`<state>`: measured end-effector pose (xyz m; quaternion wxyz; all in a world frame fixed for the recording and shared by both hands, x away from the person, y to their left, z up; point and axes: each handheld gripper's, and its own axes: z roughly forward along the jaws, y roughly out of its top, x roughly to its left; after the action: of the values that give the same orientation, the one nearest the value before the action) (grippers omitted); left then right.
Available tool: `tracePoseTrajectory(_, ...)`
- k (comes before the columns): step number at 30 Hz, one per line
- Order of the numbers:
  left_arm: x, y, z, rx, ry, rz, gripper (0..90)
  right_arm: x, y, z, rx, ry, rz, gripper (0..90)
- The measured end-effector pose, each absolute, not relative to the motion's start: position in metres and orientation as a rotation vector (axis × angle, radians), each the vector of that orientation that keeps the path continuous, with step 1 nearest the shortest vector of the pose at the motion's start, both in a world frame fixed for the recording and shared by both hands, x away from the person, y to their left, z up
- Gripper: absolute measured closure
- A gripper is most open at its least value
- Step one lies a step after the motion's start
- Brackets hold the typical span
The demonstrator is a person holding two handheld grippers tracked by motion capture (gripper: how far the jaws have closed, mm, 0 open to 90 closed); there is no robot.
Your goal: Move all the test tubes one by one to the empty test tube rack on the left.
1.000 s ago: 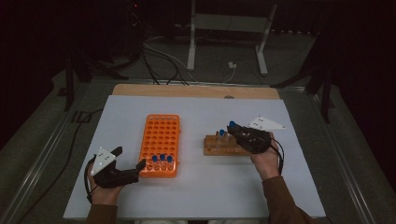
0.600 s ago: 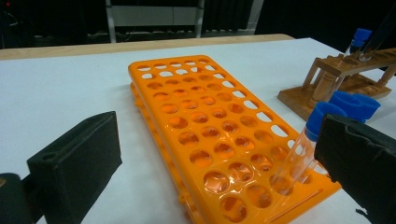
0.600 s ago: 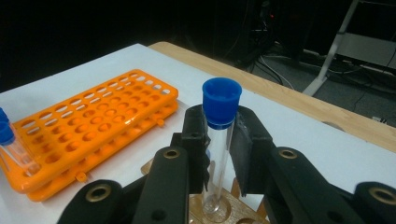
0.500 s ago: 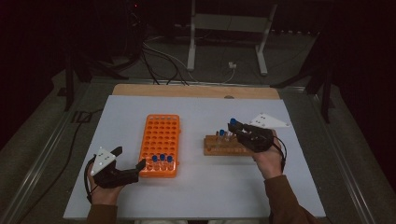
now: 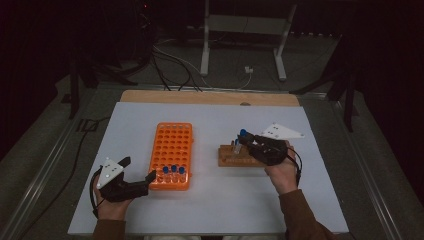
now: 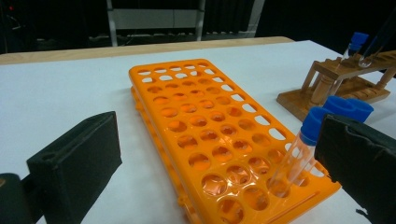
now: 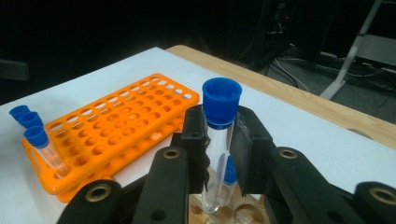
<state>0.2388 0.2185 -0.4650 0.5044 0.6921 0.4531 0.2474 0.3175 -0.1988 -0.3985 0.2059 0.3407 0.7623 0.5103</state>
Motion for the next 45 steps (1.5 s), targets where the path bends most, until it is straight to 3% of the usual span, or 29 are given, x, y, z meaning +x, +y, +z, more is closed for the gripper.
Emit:
tracePoseTrajectory(22, 0.24, 0.197, -0.44, 1.686, 0.974, 0.607, 1.6, 0.323, -0.157, -0.394, 0.885, 2.191, 1.447, 76.3)
tracePoseTrajectory(45, 0.262, 0.158, -0.419, 1.754, 0.897, 0.509, 3.2, 0.324, -0.112, -0.387, 0.813, 2.256, 1.498, 76.3)
